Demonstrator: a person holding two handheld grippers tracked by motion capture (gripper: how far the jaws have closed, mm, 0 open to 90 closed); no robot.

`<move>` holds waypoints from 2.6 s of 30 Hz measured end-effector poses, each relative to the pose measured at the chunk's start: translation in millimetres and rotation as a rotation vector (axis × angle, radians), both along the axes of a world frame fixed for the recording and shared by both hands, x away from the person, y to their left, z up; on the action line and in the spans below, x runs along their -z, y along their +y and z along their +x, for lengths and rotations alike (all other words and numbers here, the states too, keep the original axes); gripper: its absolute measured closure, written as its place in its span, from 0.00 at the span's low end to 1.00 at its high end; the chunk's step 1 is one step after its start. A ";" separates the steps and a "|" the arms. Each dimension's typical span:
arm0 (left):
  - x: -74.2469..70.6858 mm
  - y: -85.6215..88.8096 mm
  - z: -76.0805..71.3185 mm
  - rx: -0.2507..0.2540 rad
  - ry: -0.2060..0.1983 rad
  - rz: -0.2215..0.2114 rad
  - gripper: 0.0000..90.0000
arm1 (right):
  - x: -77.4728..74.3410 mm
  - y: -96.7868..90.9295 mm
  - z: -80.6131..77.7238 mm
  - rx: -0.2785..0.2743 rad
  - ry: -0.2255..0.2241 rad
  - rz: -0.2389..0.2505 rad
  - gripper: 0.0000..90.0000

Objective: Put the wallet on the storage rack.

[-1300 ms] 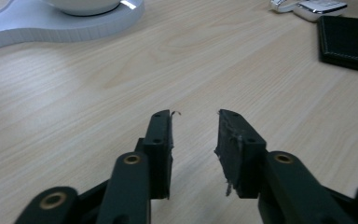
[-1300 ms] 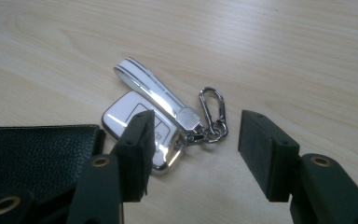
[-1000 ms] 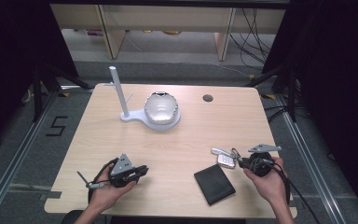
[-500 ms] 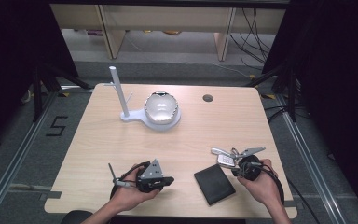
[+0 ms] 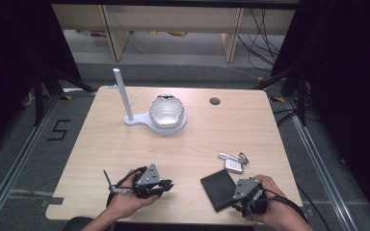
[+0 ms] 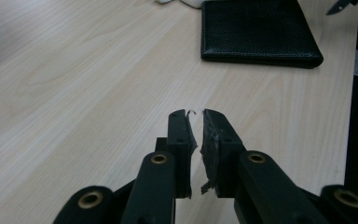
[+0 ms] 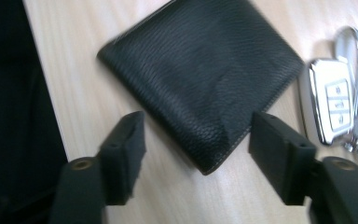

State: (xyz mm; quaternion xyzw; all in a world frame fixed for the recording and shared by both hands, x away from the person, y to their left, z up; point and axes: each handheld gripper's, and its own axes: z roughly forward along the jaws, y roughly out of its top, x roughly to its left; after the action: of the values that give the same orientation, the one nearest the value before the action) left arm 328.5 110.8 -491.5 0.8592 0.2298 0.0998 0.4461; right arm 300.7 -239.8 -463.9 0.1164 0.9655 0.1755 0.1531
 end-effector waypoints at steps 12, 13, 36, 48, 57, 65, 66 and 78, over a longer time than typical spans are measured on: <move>-1.2 20.6 5.6 -0.051 0.000 -0.025 0.85 | 14.8 16.3 10.6 -0.168 -0.065 -0.183 0.38; -1.6 21.5 5.5 -0.057 -0.004 -0.018 0.85 | 14.6 17.6 12.7 -0.192 -0.074 -0.187 0.38; 8.0 19.6 3.5 -0.041 0.026 -0.045 0.82 | 10.8 22.8 24.3 -0.332 -0.010 -0.230 0.70; 6.9 34.1 3.3 -0.094 0.027 -0.064 0.81 | -36.6 18.6 27.1 -0.183 -0.042 -0.098 0.89; 8.3 48.1 3.3 -0.161 0.014 -0.142 0.78 | -75.2 15.1 69.8 0.027 0.165 0.051 0.90; 5.3 64.6 4.0 -0.250 -0.042 -0.183 0.76 | -101.5 24.9 114.5 0.196 0.371 0.084 0.90; 5.3 64.6 4.0 -0.250 -0.042 -0.183 0.76 | -101.5 24.9 114.5 0.196 0.371 0.084 0.90; 13.3 82.7 10.1 -0.356 -0.125 -0.138 0.66 | -121.8 60.2 150.0 0.173 0.305 0.070 0.90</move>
State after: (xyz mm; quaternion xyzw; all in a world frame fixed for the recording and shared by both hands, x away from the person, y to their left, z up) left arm 338.6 193.5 -504.9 0.7647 0.3561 0.2141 0.4926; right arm 450.7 -179.6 -342.2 0.2294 0.9573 0.1754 0.0154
